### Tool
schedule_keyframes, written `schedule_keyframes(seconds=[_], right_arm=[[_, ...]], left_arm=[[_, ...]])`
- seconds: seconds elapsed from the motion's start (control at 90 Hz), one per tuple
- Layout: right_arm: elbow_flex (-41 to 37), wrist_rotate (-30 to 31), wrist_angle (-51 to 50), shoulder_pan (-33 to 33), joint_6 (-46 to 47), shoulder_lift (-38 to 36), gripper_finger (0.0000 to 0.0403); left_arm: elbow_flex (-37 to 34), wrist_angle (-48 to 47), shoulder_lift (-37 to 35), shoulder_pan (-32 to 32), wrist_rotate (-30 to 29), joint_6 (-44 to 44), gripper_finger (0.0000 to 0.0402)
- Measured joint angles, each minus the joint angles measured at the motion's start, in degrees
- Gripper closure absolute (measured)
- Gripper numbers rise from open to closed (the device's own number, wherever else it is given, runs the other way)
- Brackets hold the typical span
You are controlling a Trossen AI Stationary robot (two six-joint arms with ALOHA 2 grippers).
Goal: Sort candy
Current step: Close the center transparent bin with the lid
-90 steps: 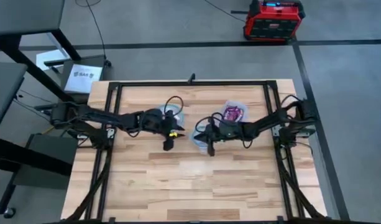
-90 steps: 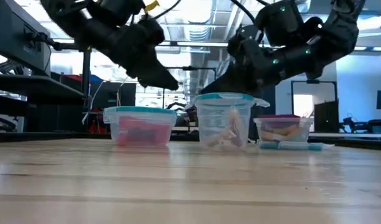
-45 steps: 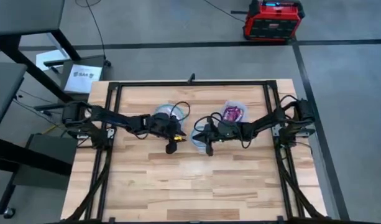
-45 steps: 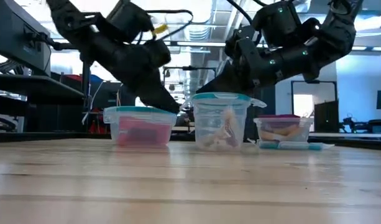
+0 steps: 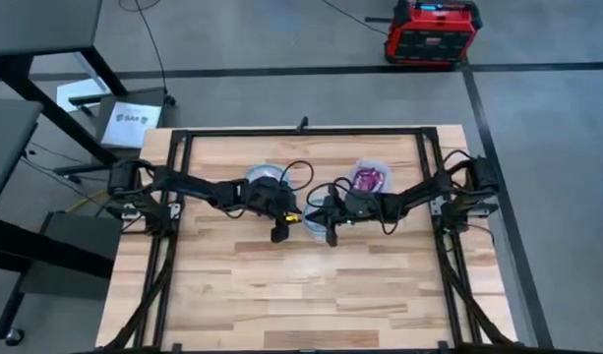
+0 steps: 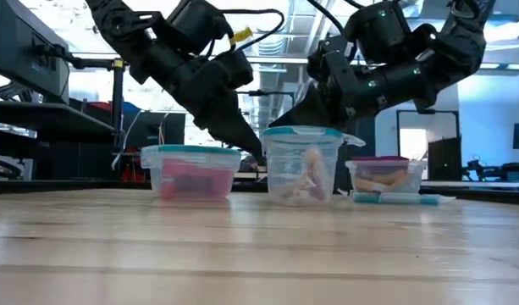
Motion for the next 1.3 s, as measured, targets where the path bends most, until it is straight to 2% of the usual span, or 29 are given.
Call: schedule_keyframes(seconds=[0.067,0.156,0.289,0.411,0.522,0.633,0.733,0.844,1.0,1.122,1.189,1.3], right_arm=[[0.0,0.1,0.1,0.0,-0.1,0.0,0.0403],[-0.1,0.2,-0.3,0.0,-0.3,-1.1,0.0403],[-0.4,0.2,-3.3,0.0,-0.5,-5.8,0.0403],[-0.5,0.2,-5.2,0.2,-0.9,-12.2,0.0403],[-0.3,0.2,-11.7,1.3,-0.4,-20.6,0.0403],[-0.3,1.3,-23.4,3.0,0.1,-29.1,0.0403],[-0.2,6.1,-36.4,4.8,3.4,-35.1,0.0403],[-1.1,12.9,-46.8,7.9,7.9,-37.7,0.0403],[-3.7,19.9,-47.9,12.1,11.8,-40.6,0.0403],[-6.5,23.1,-47.8,13.8,15.6,-41.9,0.0403],[-7.9,23.6,-47.0,14.5,17.3,-42.0,0.0403],[-9.4,24.0,-46.6,15.7,19.9,-41.8,0.0403]], left_arm=[[0.6,-0.6,1.2,-0.1,0.8,-0.4,0.0289],[2.4,-6.9,0.5,-0.1,0.8,-0.6,0.0289],[5.0,-17.9,-4.3,-0.2,0.8,0.9,0.0289],[6.7,-23.9,-8.6,-0.3,0.7,1.7,0.0289],[7.0,-20.9,-11.4,-0.4,0.8,0.9,0.0289],[7.1,-15.7,-11.1,-0.6,0.7,0.6,0.0289],[7.0,-8.9,-8.0,-1.1,0.8,1.0,0.0289],[7.0,0.3,-3.0,-1.2,2.7,0.7,0.0289],[7.2,12.7,2.4,-1.0,2.7,1.6,0.0289],[11.0,13.3,6.1,-0.9,3.8,2.8,0.0295],[13.9,11.2,8.6,-1.0,5.3,4.0,0.0318],[18.7,7.4,12.0,-1.3,5.8,6.8,0.0385]])
